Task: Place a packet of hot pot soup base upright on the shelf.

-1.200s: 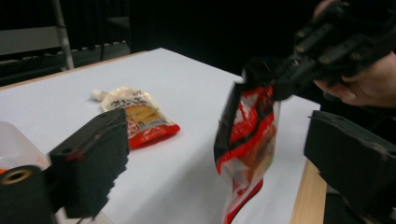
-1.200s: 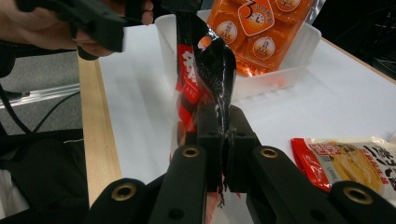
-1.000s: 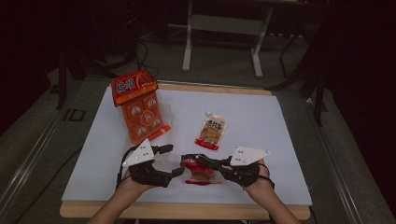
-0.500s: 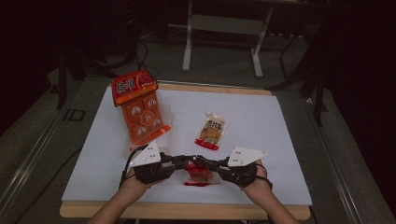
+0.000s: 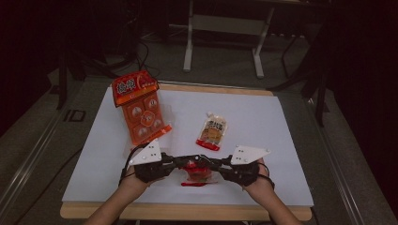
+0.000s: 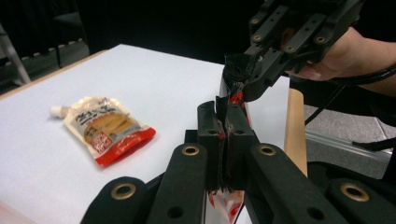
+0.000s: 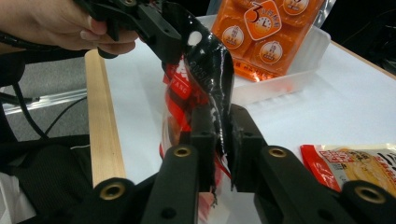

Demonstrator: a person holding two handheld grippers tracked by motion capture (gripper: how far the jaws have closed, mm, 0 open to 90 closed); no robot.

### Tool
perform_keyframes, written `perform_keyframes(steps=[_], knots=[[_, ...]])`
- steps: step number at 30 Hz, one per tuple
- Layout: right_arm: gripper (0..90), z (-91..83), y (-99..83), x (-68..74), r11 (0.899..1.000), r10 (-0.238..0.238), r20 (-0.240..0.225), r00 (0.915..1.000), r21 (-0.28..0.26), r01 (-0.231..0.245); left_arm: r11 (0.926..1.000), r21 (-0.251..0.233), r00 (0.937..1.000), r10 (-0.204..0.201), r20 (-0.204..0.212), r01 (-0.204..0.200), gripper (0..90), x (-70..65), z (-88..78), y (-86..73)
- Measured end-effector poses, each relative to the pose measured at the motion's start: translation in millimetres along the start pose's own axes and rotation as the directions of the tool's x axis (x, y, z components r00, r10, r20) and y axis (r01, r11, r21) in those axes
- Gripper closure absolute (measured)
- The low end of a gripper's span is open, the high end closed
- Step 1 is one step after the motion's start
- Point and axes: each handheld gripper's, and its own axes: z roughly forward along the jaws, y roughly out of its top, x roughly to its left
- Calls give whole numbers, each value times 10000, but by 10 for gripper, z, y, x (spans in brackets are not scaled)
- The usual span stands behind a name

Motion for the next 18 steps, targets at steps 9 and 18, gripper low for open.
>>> perform_keyframes(steps=[9,18], knots=[[630,-81,14,-37,9993,200,182,9996,-316,-194,9987,-497,9999,118,-89,-122,884,52,-104,88],[372,-151,-57,-75,9965,435,303,9986,-723,-412,9957,-709,9955,538,-785,-594,880,187,-333,229]])
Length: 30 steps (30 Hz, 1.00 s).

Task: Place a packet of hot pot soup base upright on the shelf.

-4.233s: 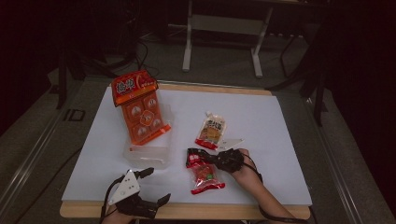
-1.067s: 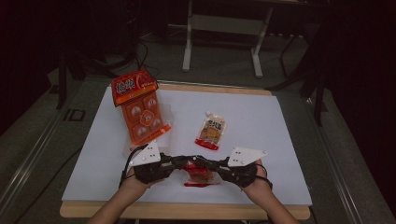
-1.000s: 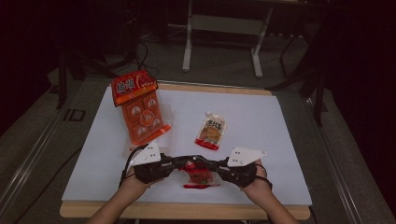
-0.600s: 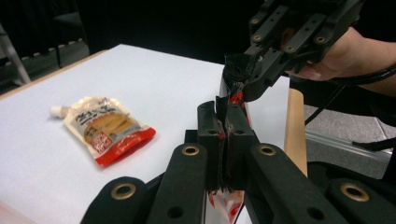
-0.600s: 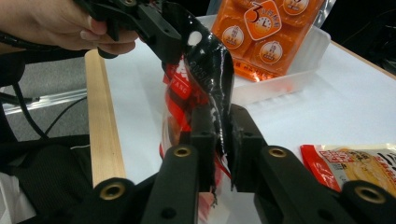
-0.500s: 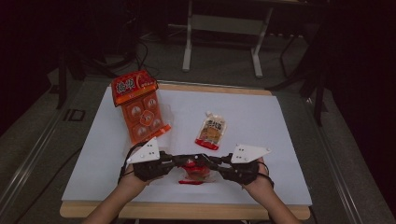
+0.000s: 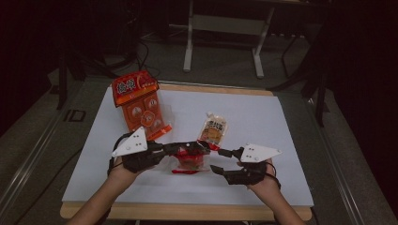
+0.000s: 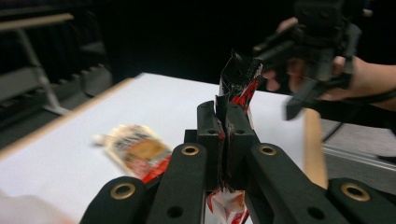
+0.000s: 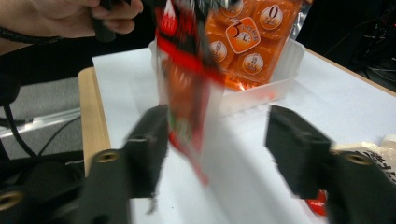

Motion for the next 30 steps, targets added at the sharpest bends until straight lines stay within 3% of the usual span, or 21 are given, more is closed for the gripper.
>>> perform_keyframes(steps=[1,2,5,9,12,16,18,22,26,30], knots=[[345,-7,-10,-7,9999,59,68,10000,-86,-59,9998,-60,9995,195,-237,-196,880,45,-60,41],[260,-28,-31,-30,9996,111,75,9999,-254,-109,9996,-93,9992,246,-301,-249,880,73,-90,59],[171,-59,-63,-66,9982,305,-15,9995,-510,-305,9985,-90,9965,540,-641,-547,880,167,-192,111],[126,-76,-96,-120,9965,473,-102,9988,-679,-479,9971,-160,9931,727,-922,-744,879,276,-302,153],[130,-83,-110,-150,9949,641,-237,9977,-771,-657,9960,-110,9895,872,-1150,-891,878,368,-384,177],[132,-88,-113,-176,9909,877,-478,9950,-983,-921,9952,-68,9895,963,-1079,-976,878,465,-466,168],[134,-87,-111,-180,9909,873,-462,9951,-988,-915,9936,54,9858,1124,-1251,-1126,878,504,-503,153],[136,-75,-118,-178,9914,874,-417,9953,-944,-910,9944,62,9838,1048,-1453,-1050,878,579,-560,91],[137,-59,-135,-186,9924,886,-385,9953,-825,-915,9972,96,9860,747,-1488,-741,878,645,-586,-6],[139,-52,-149,-194,9921,948,-375,9948,-788,-976,9968,170,9855,803,-1491,-787,877,680,-577,-96]])
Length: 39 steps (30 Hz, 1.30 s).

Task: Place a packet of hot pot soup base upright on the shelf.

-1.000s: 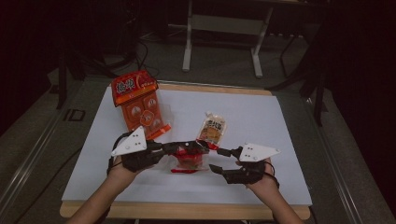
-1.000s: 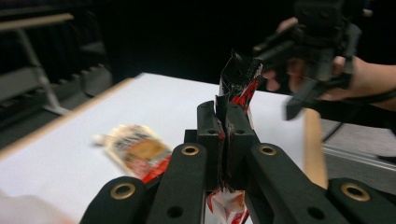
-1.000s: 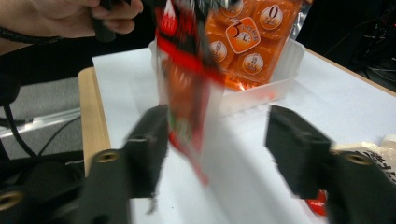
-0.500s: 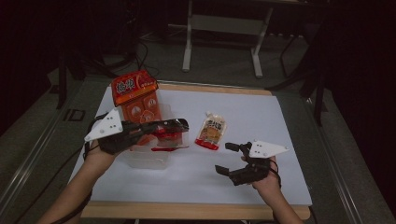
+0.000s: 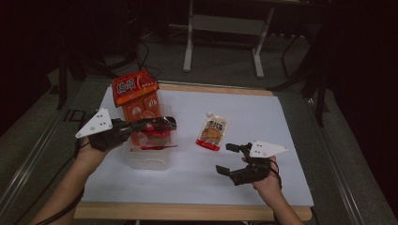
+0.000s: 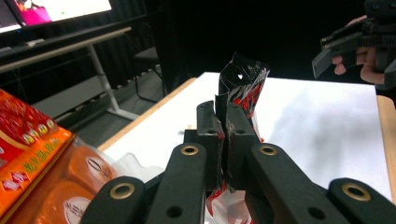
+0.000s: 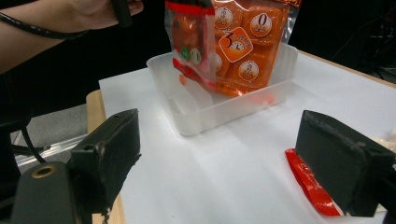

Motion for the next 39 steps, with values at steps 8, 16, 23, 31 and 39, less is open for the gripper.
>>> perform_keyframes(steps=[8,16,23,31,39], knots=[[142,19,-34,-12,9999,58,47,10000,138,-58,9998,150,9999,-90,-65,91,877,64,18,-139],[144,49,-55,-10,9996,59,-20,10000,269,-58,9991,393,9998,150,-108,-146,876,94,42,-237],[146,56,-67,-16,9994,113,-42,9999,323,-111,9993,380,9999,26,-147,-21,873,142,8,-324],[146,65,-64,-10,9993,155,-105,9998,336,-151,9976,689,9999,-73,-71,77,869,146,7,-457],[146,63,-64,-17,9993,213,-120,9997,309,-209,9953,923,9995,-304,-57,308,856,109,34,-582]])
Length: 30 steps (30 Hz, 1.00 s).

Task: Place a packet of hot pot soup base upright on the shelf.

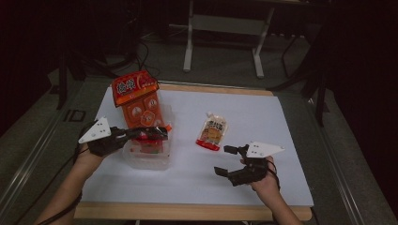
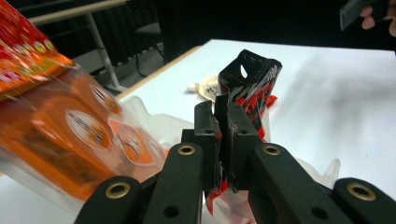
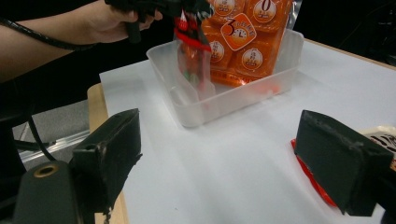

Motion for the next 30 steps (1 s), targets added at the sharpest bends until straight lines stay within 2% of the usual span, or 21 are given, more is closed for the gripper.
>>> perform_keyframes(steps=[3,8,11,15,16,18,20,21,23,27,29,30], knots=[[146,0,-2,0,10000,7,-7,10000,10,-7,9995,296,9999,60,131,-64,849,-33,51,-39],[165,-6,-5,-9,10000,1,-23,10000,0,-1,9986,-30,9986,-526,17,526,843,-6,35,-150],[172,-16,-2,-25,10000,25,-43,10000,-94,-26,9973,-81,9974,-725,19,725,833,12,5,-199],[173,-16,2,-38,10000,-23,45,10000,-55,23,9988,30,9988,-489,-98,489,792,-11,-16,-164],[172,-13,2,-40,10000,-16,34,10000,-68,16,9985,-25,9985,-546,-64,545,787,-15,-22,-149],[172,-9,4,-37,10000,-20,48,10000,-63,21,9983,-161,9979,-569,-310,564,698,-33,-39,-108],[172,-5,5,-33,10000,-64,85,9999,-44,64,9957,-319,9952,-887,-415,874,645,-46,-56,-52],[172,-3,6,-30,10000,-90,105,9999,-25,90,9945,-321,9939,-1015,-436,1001,582,-57,-58,-30],[172,-2,8,-28,9999,-119,127,9998,1,119,9909,-144,9905,-1344,-302,1340,464,-87,-49,34],[172,-7,4,-32,9999,-138,158,9998,6,138,9900,-10,9900,-1413,36,1413,167,-180,-15,137],[172,-8,0,-35,9999,-123,172,9998,17,123,9901,-87,9901,-1402,27,1402,145,-228,-6,181],[172,-10,-6,-40,9999,-98,188,9998,43,97,9893,-116,9894,-1455,-12,1455,88,-250,-3,204]])
